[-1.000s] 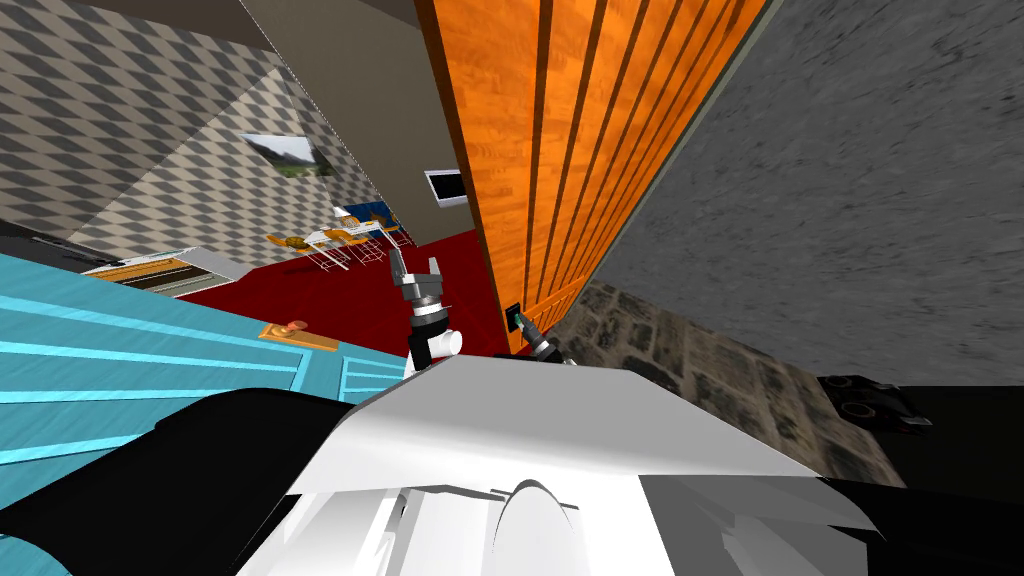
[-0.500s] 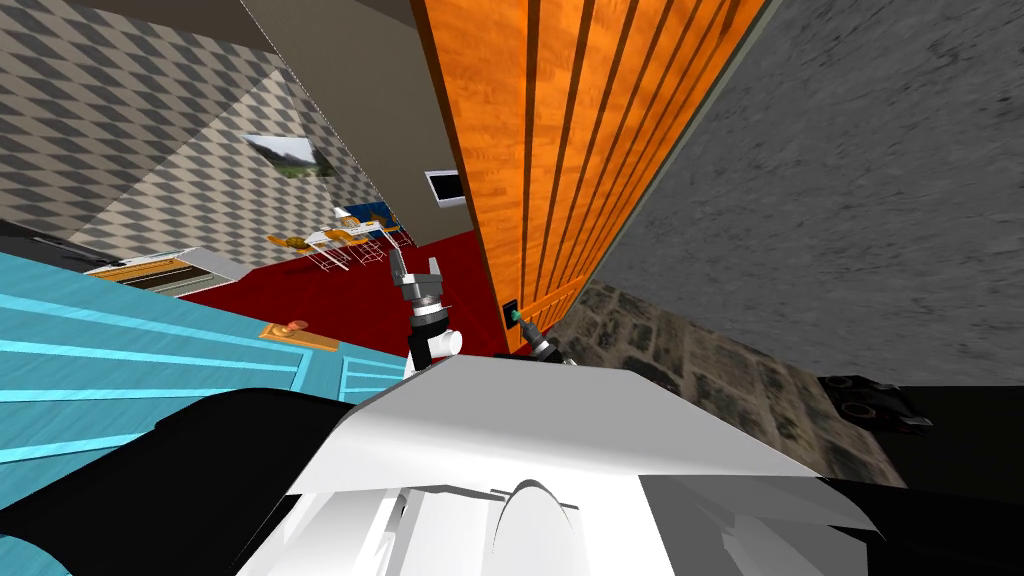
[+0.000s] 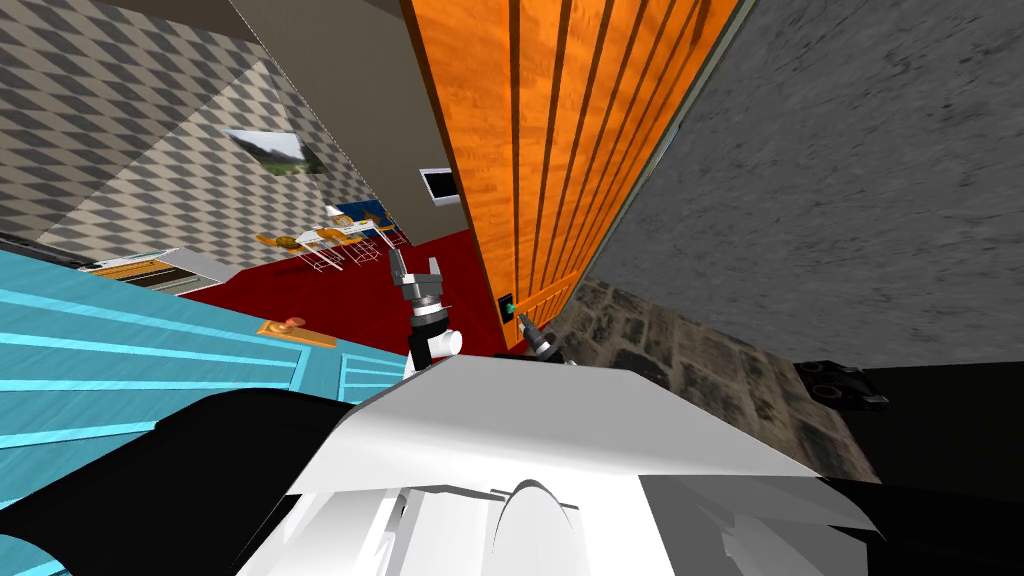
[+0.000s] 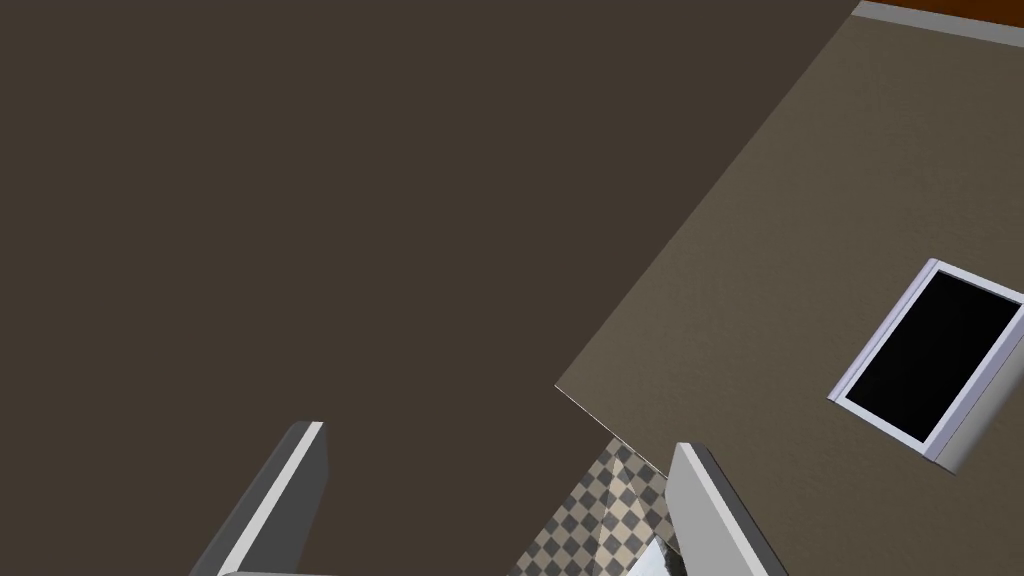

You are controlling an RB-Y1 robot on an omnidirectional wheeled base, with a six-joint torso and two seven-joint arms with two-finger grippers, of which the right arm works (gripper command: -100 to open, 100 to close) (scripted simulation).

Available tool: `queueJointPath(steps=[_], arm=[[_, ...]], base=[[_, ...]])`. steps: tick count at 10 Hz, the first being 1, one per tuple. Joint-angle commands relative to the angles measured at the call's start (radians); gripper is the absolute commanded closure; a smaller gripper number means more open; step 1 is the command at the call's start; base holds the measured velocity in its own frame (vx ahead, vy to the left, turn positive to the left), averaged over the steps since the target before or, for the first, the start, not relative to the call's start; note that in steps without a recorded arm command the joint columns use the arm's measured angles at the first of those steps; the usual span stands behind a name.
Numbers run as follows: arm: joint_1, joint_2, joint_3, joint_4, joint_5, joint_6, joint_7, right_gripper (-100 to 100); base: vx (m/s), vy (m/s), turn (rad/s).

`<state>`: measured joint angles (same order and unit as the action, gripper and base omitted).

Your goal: Push the door open

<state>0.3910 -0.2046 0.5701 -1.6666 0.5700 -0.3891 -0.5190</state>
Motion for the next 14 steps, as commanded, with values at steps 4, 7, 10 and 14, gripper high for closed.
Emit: queueJointPath(steps=[4, 7, 10, 14], arm=[[0.000, 0.006, -0.008, 0.003, -0.004, 0.000, 0.004, -100], [-0.019, 0.021, -0.014, 0.022, -0.012, 0.004, 0.013, -100], [-0.034, 0.032, -0.018, 0.036, -0.017, 0.006, 0.017, -100], [-0.034, 0.032, -0.018, 0.036, -0.017, 0.006, 0.017, 100]], base=[[-0.084, -0.032, -0.029], [0.159, 0.132, 0.026], [0.155, 0.103, 0.026], [-0.024, -0.015, 0.000]])
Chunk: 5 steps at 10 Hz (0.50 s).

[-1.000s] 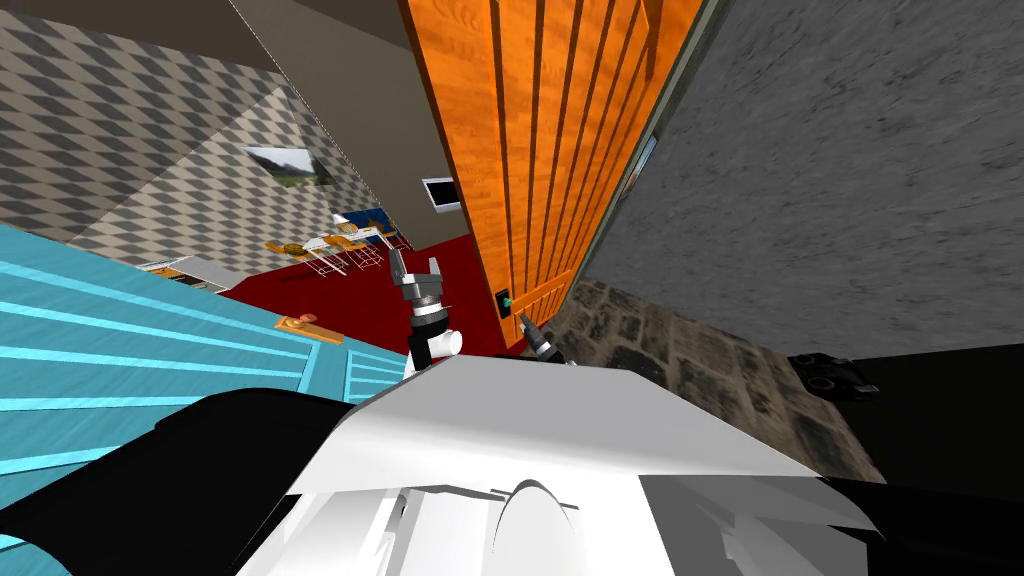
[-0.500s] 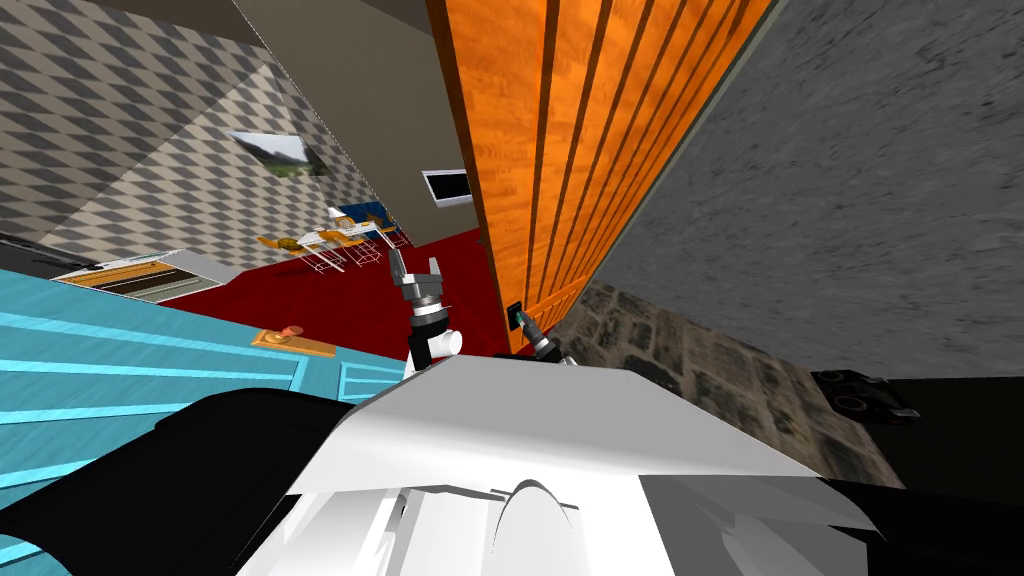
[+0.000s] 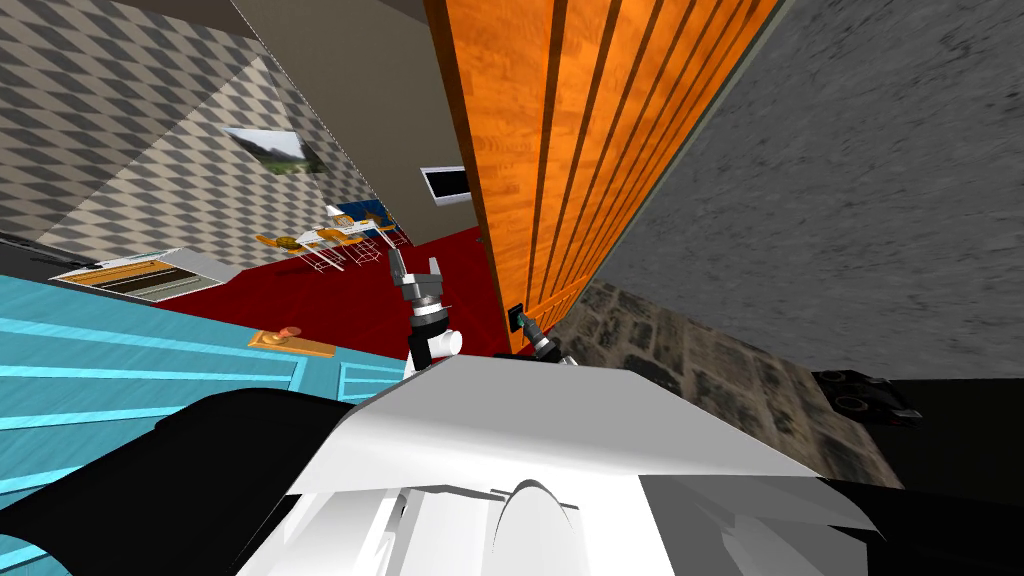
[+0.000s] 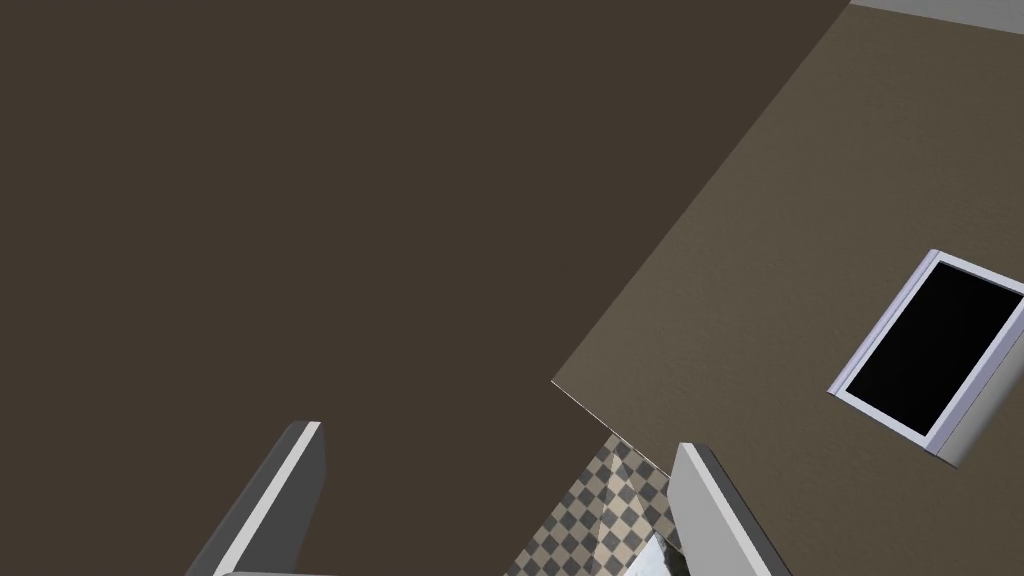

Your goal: Push the door open

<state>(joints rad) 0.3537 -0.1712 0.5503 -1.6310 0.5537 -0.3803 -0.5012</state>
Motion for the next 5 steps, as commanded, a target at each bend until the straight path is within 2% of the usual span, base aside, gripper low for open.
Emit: queueJointPath(steps=[1, 2, 3, 5], arm=[[0.004, -0.002, 0.002, 0.000, 0.000, -0.003, -0.001, 100], [0.004, -0.002, 0.002, 0.000, 0.000, -0.003, -0.001, 100], [-0.006, 0.006, -0.014, 0.007, -0.005, 0.004, 0.006, 100], [-0.015, 0.015, -0.034, 0.016, -0.012, 0.009, 0.015, 100]], base=[[0.000, 0.000, 0.000], [0.000, 0.000, 0.000], [0.048, 0.077, -0.055], [0.123, 0.166, -0.050]])
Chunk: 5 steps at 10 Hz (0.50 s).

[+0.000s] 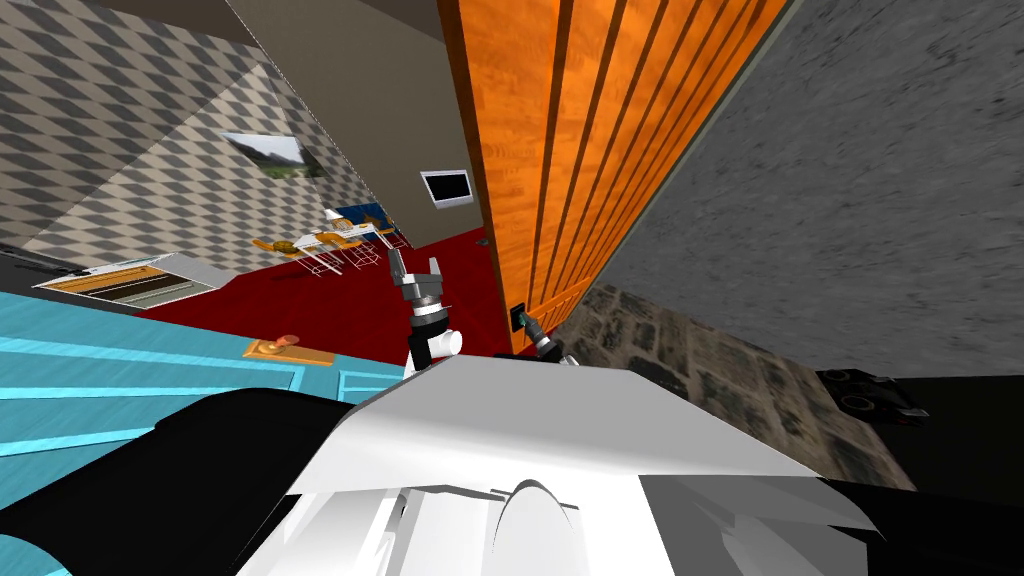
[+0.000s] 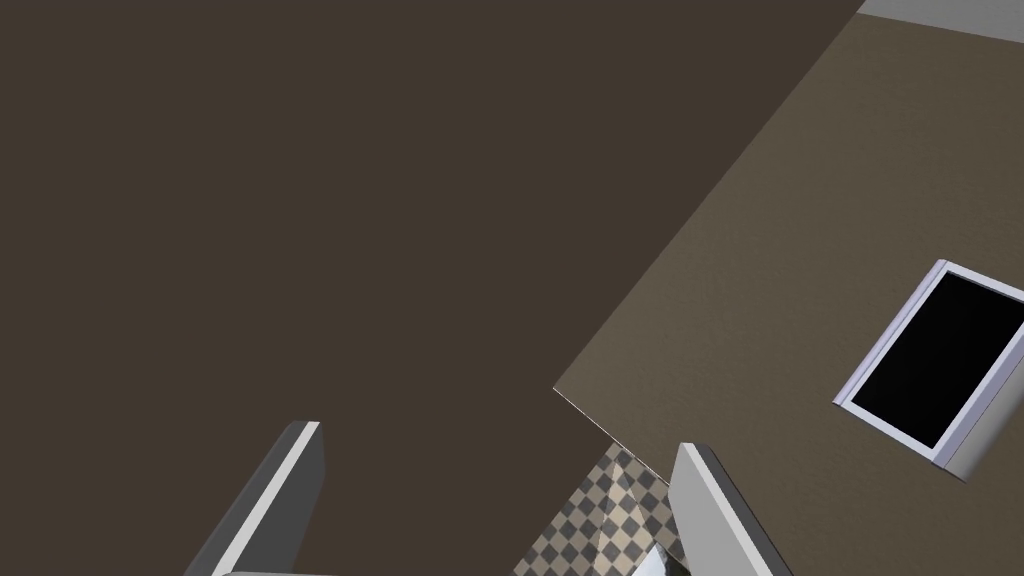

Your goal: Push the door open

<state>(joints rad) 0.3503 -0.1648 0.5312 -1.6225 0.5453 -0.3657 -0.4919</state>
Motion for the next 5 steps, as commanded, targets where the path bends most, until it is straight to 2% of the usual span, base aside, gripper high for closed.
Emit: queueJointPath(steps=[1, 5], arm=[[-0.017, 0.014, -0.027, 0.014, -0.008, -0.002, 0.012, 100], [-0.041, 0.039, -0.078, 0.038, -0.026, 0.012, 0.035, 100]], base=[[0.114, 0.217, -0.085], [0.118, 0.169, -0.062]])
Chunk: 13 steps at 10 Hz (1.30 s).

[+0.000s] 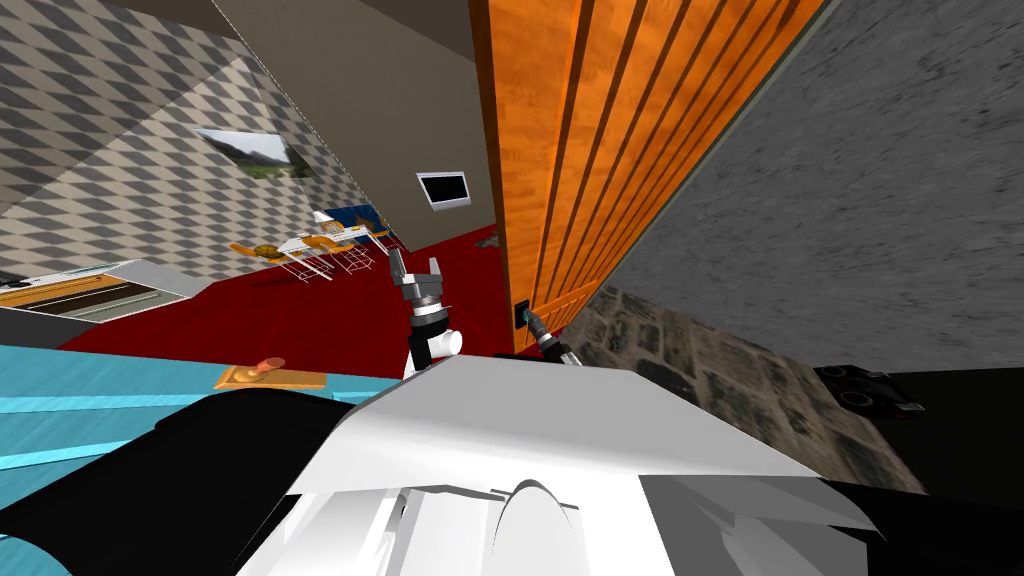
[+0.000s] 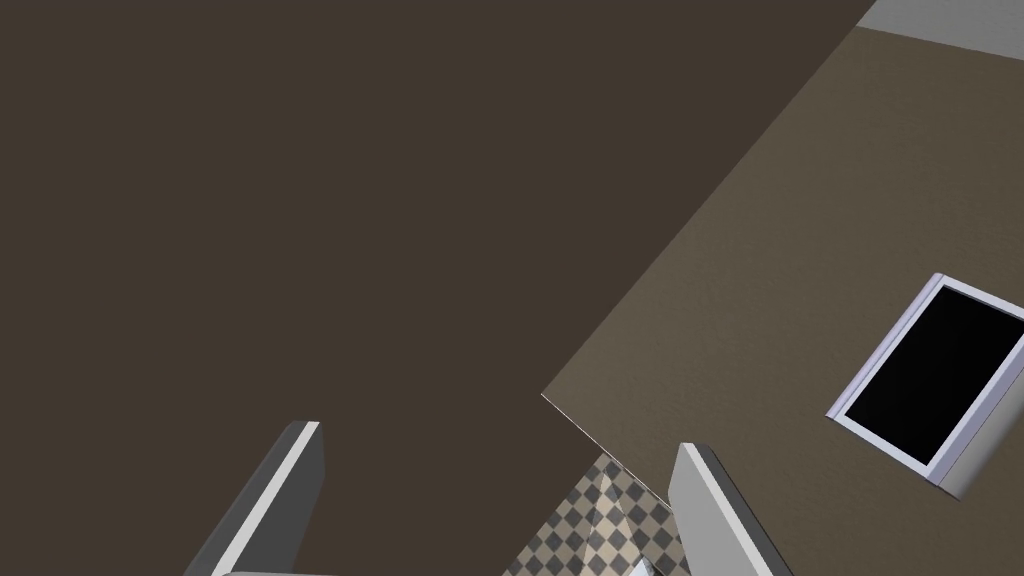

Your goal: Push the door open

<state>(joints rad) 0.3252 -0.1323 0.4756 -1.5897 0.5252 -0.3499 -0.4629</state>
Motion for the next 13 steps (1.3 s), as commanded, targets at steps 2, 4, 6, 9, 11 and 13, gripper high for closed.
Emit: queueJointPath(steps=[2, 4, 6, 9, 11, 13], arm=[[-0.023, 0.015, -0.039, 0.014, -0.012, 0.001, 0.014, 100], [-0.031, 0.025, -0.056, 0.022, -0.018, 0.006, 0.021, 100], [-0.042, 0.040, -0.082, 0.034, -0.027, 0.013, 0.033, 100], [-0.057, 0.061, -0.115, 0.050, -0.039, 0.022, 0.048, 100], [-0.068, 0.078, -0.139, 0.062, -0.047, 0.029, 0.059, 100], [-0.078, 0.095, -0.161, 0.072, -0.055, 0.035, 0.069, 100]], base=[[0.104, 0.144, -0.047], [0.089, 0.101, -0.035], [0.108, 0.149, -0.065], [0.119, 0.143, -0.079], [0.105, 0.114, -0.056], [0.101, 0.165, -0.070]])
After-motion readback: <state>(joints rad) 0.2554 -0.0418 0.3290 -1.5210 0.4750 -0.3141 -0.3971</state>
